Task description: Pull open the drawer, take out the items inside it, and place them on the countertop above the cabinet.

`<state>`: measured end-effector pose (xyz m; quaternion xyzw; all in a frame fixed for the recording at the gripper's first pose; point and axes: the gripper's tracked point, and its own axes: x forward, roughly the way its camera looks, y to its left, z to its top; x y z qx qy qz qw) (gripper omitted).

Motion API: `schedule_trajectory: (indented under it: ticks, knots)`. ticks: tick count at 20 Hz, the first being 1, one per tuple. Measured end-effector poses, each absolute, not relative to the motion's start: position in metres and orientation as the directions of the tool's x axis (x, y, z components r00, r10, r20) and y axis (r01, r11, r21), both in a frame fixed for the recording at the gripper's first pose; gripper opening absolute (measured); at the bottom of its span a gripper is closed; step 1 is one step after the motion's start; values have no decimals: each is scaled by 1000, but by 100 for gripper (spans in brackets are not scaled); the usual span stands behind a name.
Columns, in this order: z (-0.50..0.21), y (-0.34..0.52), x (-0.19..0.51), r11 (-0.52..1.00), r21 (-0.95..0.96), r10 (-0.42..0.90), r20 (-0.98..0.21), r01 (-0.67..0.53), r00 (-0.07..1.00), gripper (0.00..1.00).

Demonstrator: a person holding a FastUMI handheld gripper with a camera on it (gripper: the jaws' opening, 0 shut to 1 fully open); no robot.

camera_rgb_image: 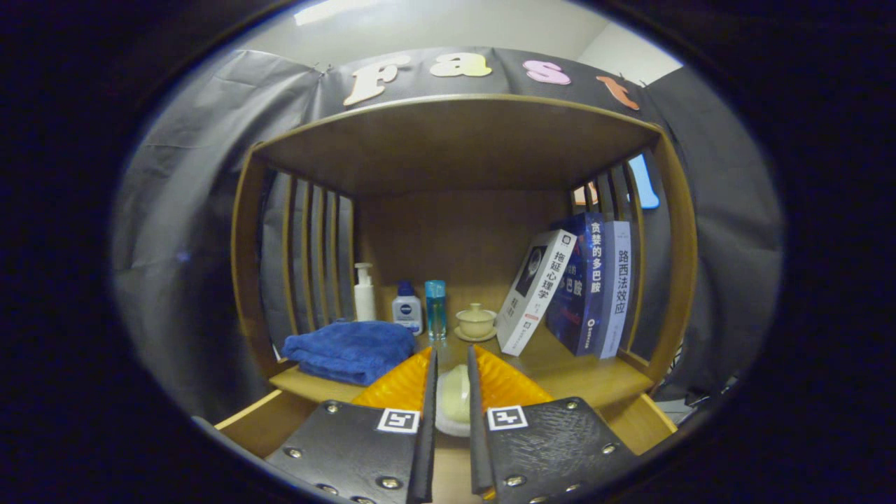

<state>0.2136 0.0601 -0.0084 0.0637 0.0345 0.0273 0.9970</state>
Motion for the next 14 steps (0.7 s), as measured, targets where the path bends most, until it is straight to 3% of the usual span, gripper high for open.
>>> schedule_trajectory:
  ticks: [14]
  knots:
    - [-65, 48, 76, 990, 139, 33, -131, -15, 991, 21]
